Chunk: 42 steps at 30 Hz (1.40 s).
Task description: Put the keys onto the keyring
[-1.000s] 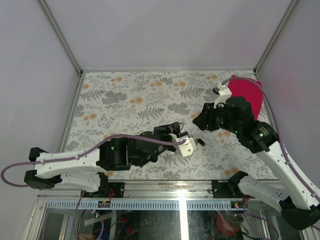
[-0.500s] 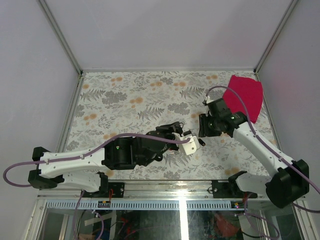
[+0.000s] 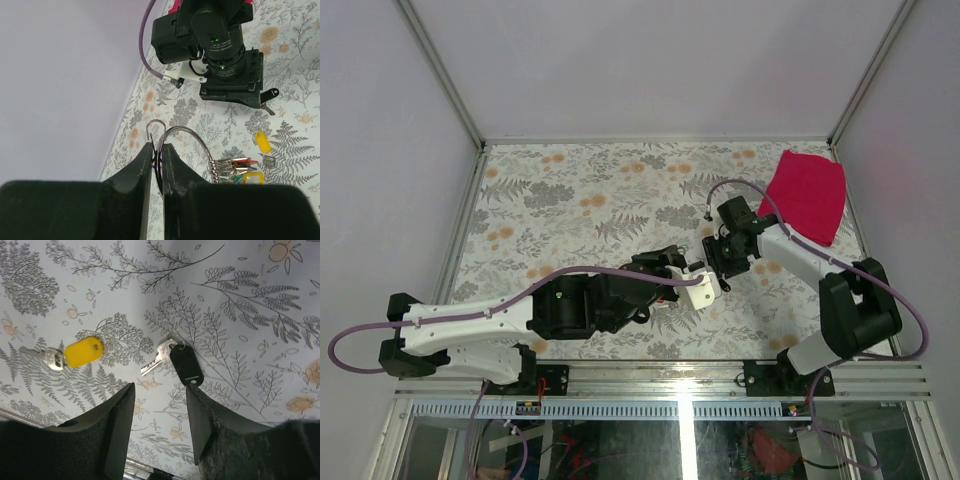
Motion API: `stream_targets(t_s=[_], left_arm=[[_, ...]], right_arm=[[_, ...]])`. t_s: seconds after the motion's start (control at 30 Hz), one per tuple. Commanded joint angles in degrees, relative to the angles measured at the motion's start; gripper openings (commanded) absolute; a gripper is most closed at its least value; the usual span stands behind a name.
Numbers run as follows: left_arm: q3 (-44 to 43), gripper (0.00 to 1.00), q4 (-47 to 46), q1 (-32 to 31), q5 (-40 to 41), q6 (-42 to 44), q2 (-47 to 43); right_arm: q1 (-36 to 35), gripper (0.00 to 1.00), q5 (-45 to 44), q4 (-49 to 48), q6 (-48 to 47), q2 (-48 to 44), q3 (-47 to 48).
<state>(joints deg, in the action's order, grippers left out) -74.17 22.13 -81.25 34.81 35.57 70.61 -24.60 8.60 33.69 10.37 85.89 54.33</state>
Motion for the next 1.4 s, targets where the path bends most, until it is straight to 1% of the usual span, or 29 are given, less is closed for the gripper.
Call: stream_targets(t_s=[0.0, 0.37, 0.63, 0.77, 1.13, 1.37], left_arm=[[-2.5, 0.0, -0.7, 0.3, 2.1, -0.7, -0.4], [-3.7, 0.0, 1.5, 0.2, 2.8, -1.3, -0.3], [-4.9, 0.0, 3.2, 0.2, 2.9, -2.5, 0.1], [-5.2, 0.0, 3.3, 0.3, 2.9, -2.6, 0.3], [-5.4, 0.0, 3.4, 0.2, 2.5, -2.4, 0.7], [-5.2, 0.0, 3.6, 0.2, 2.6, -2.7, 0.8]], right_arm=[[2.6, 0.52, 4.7, -2.1, -6.5, 4.8, 4.0], [6.1, 0.5, 11.0, -4.3, -10.5, 11.5, 6.5], [6.8, 0.48, 12.1, -5.1, -10.6, 14.9, 7.1], [6.8, 0.45, 13.0, -3.9, -10.9, 15.3, 7.3], [6.8, 0.29, 12.8, -2.4, -11.0, 14.7, 7.1], [6.8, 0.21, 12.8, -2.2, -10.9, 14.6, 7.2]])
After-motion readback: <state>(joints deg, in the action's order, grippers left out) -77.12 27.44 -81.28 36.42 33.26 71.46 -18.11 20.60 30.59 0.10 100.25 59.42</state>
